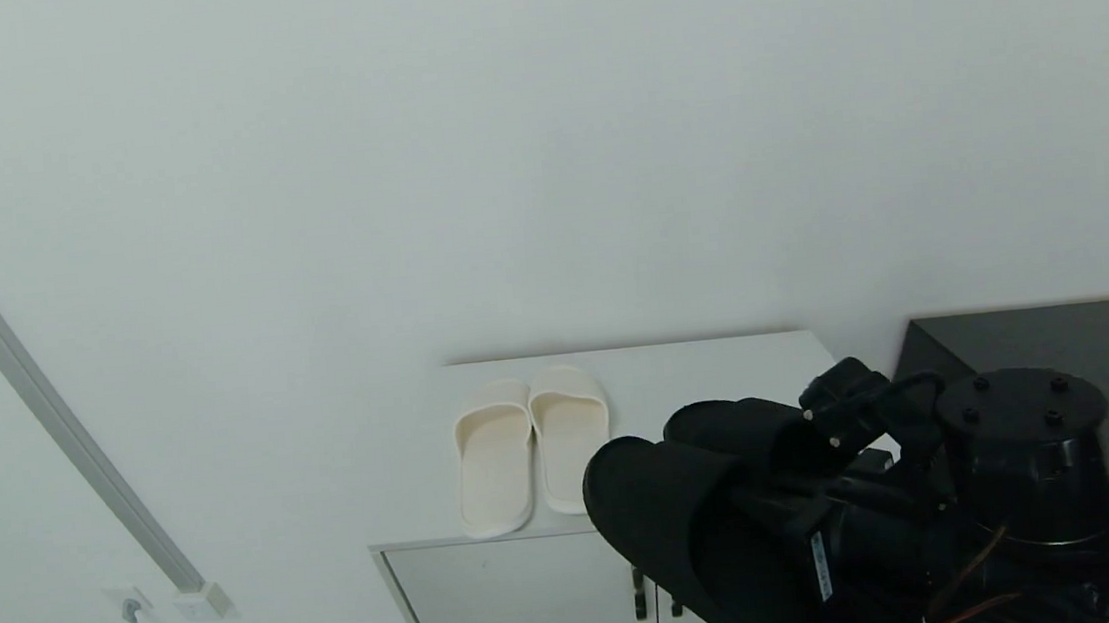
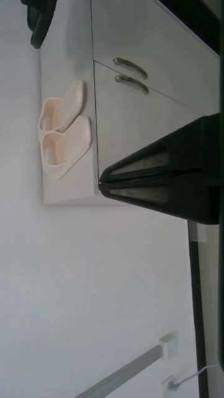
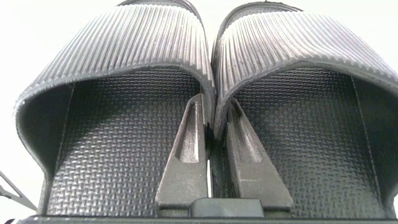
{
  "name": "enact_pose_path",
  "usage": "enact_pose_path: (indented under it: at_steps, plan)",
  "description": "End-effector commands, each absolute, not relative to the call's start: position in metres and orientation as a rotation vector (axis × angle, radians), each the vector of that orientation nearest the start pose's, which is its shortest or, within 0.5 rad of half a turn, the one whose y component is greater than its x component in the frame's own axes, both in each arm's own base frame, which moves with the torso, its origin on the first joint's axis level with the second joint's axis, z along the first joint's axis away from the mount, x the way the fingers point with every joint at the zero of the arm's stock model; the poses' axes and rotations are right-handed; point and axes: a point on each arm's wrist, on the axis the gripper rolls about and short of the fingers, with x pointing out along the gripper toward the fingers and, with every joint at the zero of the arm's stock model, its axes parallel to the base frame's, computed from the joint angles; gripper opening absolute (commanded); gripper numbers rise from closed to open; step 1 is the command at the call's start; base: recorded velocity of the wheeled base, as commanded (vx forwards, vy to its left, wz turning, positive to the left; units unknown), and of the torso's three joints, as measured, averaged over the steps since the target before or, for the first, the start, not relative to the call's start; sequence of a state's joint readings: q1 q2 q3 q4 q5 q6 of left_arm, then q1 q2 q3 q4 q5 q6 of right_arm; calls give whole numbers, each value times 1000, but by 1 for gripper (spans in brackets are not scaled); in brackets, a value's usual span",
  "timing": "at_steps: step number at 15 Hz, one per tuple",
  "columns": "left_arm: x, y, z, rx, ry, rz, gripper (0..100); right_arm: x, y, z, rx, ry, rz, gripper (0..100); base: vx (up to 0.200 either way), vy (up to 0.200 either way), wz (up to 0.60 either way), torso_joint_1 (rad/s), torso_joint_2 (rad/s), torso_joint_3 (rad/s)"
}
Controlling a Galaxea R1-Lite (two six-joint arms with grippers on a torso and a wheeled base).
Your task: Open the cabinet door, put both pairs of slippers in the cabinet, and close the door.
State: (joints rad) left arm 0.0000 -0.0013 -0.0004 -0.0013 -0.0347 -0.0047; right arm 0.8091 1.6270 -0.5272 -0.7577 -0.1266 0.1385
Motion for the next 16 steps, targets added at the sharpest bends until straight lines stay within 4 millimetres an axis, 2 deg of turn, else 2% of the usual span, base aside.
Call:
enact_pose_path:
  at_steps: [1,6,14,16]
  plan:
    - [-23,-1,76,-8,-3,-35,0,180,182,144,-23,353,640,0,0,0,0,0,0,0]
    - [-23,-1,76,-8,-3,-37,0,177,177,142,-27,362,636,0,0,0,0,0,0,0]
    - [-23,-1,76,-6,-3,-38,0,175,174,141,-30,365,632,0,-200,0,0,2,2,5]
    - [-23,-1,76,-6,-3,-38,0,174,174,141,-31,366,633,0,0,0,0,0,0,0]
